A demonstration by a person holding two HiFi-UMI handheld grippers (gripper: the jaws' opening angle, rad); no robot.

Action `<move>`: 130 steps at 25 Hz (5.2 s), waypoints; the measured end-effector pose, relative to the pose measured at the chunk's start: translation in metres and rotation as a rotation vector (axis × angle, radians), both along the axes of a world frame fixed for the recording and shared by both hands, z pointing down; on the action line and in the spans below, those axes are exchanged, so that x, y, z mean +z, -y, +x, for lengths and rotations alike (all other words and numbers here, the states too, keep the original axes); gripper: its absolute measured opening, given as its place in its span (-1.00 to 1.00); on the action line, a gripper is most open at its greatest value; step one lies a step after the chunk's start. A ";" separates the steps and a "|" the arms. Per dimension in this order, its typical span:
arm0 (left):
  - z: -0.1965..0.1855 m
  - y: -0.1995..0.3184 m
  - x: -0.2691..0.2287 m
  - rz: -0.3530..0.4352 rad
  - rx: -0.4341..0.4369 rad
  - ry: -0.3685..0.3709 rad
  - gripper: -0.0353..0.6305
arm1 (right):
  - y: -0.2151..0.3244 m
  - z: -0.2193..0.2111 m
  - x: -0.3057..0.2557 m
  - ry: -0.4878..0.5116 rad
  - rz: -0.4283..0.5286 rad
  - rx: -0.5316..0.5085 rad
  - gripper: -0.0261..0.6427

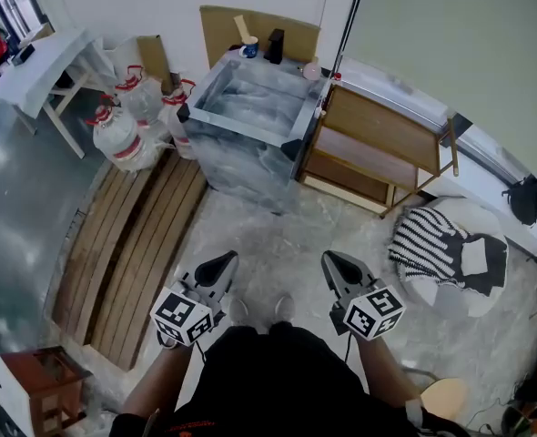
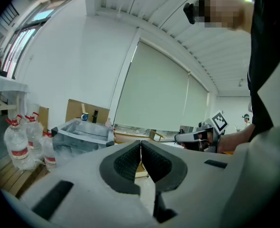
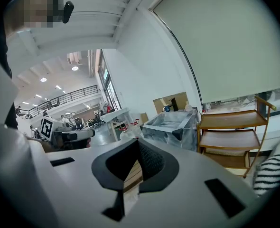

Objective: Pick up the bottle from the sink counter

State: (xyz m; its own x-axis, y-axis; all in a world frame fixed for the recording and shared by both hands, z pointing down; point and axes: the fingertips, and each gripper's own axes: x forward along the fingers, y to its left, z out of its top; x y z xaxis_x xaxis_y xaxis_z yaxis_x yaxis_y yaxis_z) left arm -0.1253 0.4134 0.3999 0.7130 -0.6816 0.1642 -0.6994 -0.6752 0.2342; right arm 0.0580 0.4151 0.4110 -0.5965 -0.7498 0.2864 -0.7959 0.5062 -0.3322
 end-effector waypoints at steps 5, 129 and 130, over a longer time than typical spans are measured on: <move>0.010 0.007 0.002 0.002 -0.014 0.008 -0.83 | 0.005 0.014 0.001 0.010 0.005 -0.007 -0.91; 0.071 0.592 0.125 -0.345 -0.158 0.134 -0.83 | 0.794 0.094 0.148 -0.271 0.102 -0.020 -0.29; 0.070 0.591 0.127 -0.345 -0.160 0.138 -0.83 | 0.796 0.092 0.148 -0.273 0.107 -0.022 -0.29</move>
State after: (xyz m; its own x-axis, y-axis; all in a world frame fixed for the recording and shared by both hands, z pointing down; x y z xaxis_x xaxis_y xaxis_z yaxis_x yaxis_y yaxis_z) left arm -0.0552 -0.1781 0.5270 0.5576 -0.6706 0.4893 -0.8301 -0.4536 0.3243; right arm 0.1502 -0.3807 0.5587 -0.5249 -0.7720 0.3585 -0.8367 0.5454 -0.0506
